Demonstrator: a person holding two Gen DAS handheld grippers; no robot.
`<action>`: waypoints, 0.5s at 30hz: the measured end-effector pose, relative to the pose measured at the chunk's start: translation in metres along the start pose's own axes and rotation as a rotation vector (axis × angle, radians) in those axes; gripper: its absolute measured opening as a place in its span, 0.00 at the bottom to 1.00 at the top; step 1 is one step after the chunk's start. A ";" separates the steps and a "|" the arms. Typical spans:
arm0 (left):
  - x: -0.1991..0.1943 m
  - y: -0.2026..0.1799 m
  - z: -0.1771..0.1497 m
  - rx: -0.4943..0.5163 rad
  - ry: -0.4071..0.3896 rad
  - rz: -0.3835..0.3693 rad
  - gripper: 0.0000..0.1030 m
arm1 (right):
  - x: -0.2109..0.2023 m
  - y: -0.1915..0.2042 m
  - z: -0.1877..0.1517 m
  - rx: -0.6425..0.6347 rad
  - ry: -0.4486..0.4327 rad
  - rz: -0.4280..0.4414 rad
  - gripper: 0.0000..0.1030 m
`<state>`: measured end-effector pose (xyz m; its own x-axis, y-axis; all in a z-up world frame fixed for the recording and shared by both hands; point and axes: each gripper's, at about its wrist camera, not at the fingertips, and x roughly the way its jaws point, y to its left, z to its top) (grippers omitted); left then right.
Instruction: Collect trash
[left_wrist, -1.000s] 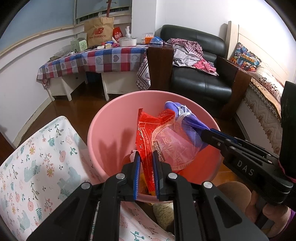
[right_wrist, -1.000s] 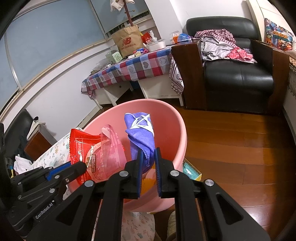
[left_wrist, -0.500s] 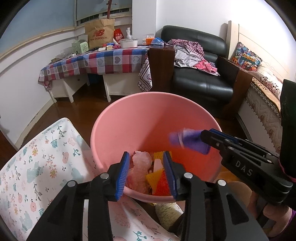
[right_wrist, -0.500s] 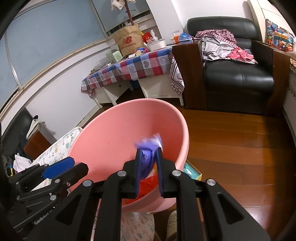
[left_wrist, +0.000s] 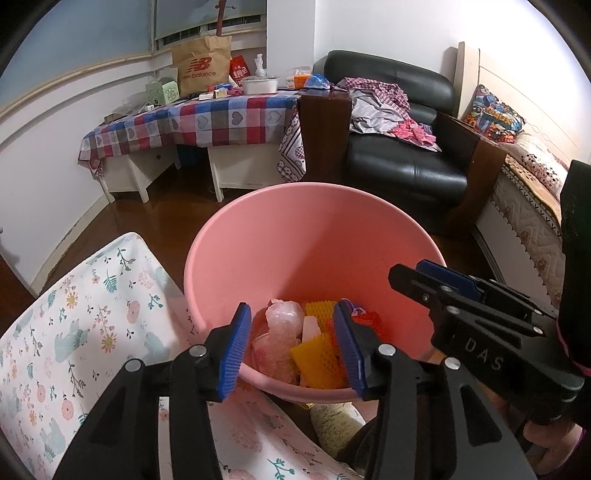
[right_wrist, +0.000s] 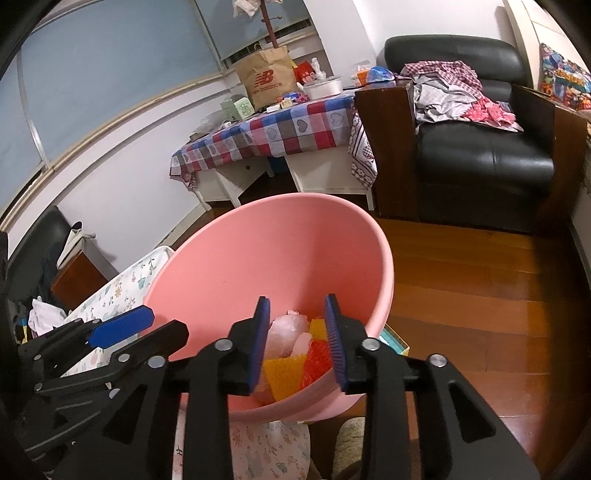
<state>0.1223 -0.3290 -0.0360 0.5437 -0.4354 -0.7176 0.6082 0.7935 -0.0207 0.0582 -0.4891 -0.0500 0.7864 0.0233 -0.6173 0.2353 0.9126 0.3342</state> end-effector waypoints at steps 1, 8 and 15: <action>0.000 0.001 0.001 -0.001 0.001 0.000 0.46 | 0.000 0.001 0.000 0.000 -0.001 0.003 0.35; -0.002 0.003 0.000 -0.007 -0.001 -0.003 0.48 | -0.002 0.003 -0.001 0.001 0.000 0.015 0.36; -0.006 0.007 0.003 -0.029 -0.001 -0.001 0.50 | -0.005 0.008 -0.001 -0.009 -0.008 0.020 0.36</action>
<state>0.1245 -0.3218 -0.0299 0.5437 -0.4367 -0.7167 0.5917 0.8051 -0.0417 0.0555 -0.4815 -0.0453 0.7954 0.0385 -0.6048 0.2142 0.9157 0.3400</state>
